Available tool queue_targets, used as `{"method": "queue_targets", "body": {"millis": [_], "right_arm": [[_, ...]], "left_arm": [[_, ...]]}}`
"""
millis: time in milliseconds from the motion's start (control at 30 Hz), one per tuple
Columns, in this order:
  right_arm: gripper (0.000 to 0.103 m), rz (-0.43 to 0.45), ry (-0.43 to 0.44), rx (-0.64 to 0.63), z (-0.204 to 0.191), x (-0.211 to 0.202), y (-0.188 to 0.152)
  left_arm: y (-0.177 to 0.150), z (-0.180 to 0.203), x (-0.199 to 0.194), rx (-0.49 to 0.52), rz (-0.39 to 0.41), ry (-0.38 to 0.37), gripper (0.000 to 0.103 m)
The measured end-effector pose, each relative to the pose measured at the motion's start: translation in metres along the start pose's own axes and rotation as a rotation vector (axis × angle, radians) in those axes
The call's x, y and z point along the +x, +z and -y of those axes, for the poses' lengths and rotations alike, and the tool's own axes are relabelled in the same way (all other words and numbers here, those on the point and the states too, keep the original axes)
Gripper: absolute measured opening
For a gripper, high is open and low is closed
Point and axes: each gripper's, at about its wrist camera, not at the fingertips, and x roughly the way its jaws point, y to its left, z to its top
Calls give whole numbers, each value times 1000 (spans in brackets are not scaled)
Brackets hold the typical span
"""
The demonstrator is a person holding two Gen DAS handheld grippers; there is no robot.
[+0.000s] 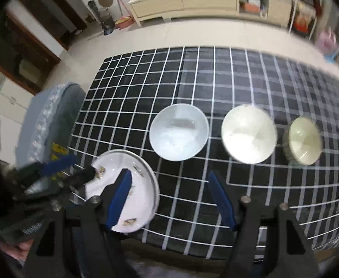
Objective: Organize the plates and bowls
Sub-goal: 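Move both grippers to the rim of the plain white bowl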
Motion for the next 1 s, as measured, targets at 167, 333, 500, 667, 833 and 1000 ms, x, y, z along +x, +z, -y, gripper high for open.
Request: {"method": "queue_targets", "body": {"millis": [167,333,500,667,833,1000], "right_arm": [[73,-16,-16,12,9,21,15],[62,-41,0,28,18,41,30],[51,-53,-31,31,26,58,46],[51,-79,-72,23,34,80,55],[45,-110,-79,48,45,99,60],[35,-131,-120,35,48,110,61]], "left_arm": [[15,8,27,1,-34,-8,52],[32,15,52,26,-50,-7,51],[48,9,74,19,-67,-3,49],[62,-1,98,-8,-93,-5,41],[67,-6,122,-15,-130,-2,32],[69,-12,139,-26,-154,-6,24]]}}
